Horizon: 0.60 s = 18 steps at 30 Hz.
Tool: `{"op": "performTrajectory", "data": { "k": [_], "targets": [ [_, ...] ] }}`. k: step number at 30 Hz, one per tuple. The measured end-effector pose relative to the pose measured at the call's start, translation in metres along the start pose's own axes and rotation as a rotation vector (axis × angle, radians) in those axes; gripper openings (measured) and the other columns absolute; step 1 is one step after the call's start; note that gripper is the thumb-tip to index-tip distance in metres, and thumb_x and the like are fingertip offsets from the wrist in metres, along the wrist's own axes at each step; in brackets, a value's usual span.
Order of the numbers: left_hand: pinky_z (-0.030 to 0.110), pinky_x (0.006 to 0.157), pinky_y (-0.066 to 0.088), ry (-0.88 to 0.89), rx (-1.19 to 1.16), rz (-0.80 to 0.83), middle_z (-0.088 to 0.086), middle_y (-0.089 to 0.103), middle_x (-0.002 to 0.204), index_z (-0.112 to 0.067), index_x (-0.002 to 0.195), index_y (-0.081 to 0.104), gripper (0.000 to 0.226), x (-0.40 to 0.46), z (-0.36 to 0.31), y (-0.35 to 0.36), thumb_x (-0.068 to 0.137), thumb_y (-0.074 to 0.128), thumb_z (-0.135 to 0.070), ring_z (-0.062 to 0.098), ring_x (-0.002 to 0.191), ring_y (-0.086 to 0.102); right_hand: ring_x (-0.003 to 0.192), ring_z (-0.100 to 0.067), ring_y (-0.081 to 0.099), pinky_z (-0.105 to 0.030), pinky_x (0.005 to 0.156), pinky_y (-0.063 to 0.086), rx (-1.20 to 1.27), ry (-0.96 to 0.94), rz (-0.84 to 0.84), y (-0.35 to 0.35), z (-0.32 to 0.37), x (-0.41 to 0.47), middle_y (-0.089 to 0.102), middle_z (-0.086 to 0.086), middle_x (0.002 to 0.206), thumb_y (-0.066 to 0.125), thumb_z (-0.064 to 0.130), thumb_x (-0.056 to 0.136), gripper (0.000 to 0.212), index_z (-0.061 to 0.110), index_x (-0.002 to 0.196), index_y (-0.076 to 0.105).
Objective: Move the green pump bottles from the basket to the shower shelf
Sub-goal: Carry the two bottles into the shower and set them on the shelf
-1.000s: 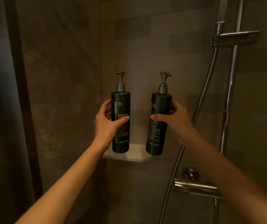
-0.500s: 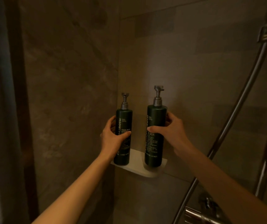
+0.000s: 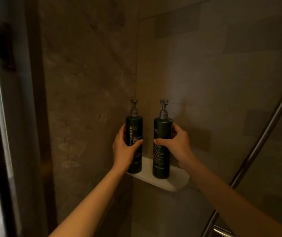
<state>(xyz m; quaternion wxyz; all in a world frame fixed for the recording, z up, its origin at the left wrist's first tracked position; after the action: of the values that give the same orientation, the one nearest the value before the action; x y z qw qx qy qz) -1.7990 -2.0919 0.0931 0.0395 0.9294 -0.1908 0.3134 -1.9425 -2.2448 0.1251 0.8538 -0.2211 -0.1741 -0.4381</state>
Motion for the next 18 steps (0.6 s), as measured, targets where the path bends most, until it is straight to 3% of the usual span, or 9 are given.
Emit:
{"op": "performTrajectory", "data": {
  "k": [3, 7, 12, 18],
  "targets": [
    [0.031, 0.097, 0.039, 0.035, 0.03, 0.003, -0.013, 0.045, 0.13, -0.035, 0.141, 0.031, 0.082, -0.006, 0.001, -0.001, 0.073, 0.076, -0.025, 0.004, 0.117, 0.044, 0.092, -0.007, 0.058, -0.034, 0.079, 0.051, -0.012, -0.018, -0.031, 0.002, -0.002, 0.0, 0.056, 0.023, 0.092, 0.086, 0.02, 0.059, 0.072, 0.034, 0.121, 0.053],
    [0.027, 0.096, 0.038, 0.068, 0.072, 0.012, -0.016, 0.042, 0.127, -0.033, 0.141, 0.032, 0.079, -0.02, 0.01, -0.004, 0.075, 0.074, -0.023, 0.003, 0.117, 0.044, 0.087, 0.005, 0.053, -0.024, 0.076, 0.046, -0.047, -0.07, -0.064, 0.003, -0.004, -0.009, 0.054, 0.026, 0.096, 0.085, 0.017, 0.062, 0.075, 0.034, 0.126, 0.049],
    [0.023, 0.097, 0.035, 0.064, 0.103, -0.003, -0.01, 0.041, 0.133, -0.029, 0.142, 0.032, 0.078, -0.029, 0.021, -0.003, 0.076, 0.074, -0.023, 0.002, 0.118, 0.042, 0.108, -0.009, 0.054, -0.028, 0.086, 0.043, -0.153, -0.065, -0.105, 0.007, -0.033, -0.036, 0.056, 0.008, 0.121, 0.084, 0.019, 0.064, 0.077, 0.025, 0.132, 0.046],
    [0.029, 0.1, 0.038, 0.059, 0.12, 0.022, -0.006, 0.044, 0.134, -0.026, 0.142, 0.033, 0.078, -0.021, 0.021, 0.002, 0.076, 0.074, -0.022, 0.008, 0.121, 0.044, 0.11, -0.012, 0.056, -0.028, 0.088, 0.044, -0.174, -0.026, -0.128, 0.011, -0.041, -0.029, 0.059, 0.002, 0.125, 0.083, 0.021, 0.066, 0.074, 0.023, 0.131, 0.047]
  ]
}}
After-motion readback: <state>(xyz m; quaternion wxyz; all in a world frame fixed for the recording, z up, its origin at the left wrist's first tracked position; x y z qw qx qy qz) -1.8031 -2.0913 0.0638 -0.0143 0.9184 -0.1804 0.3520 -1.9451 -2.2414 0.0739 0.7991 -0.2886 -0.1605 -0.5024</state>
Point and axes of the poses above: each hand's wrist, its own x-axis towards the middle knuckle, its own y-axis out of the palm, z = x × y, the point moved 9 cm from there along x, towards the middle knuckle
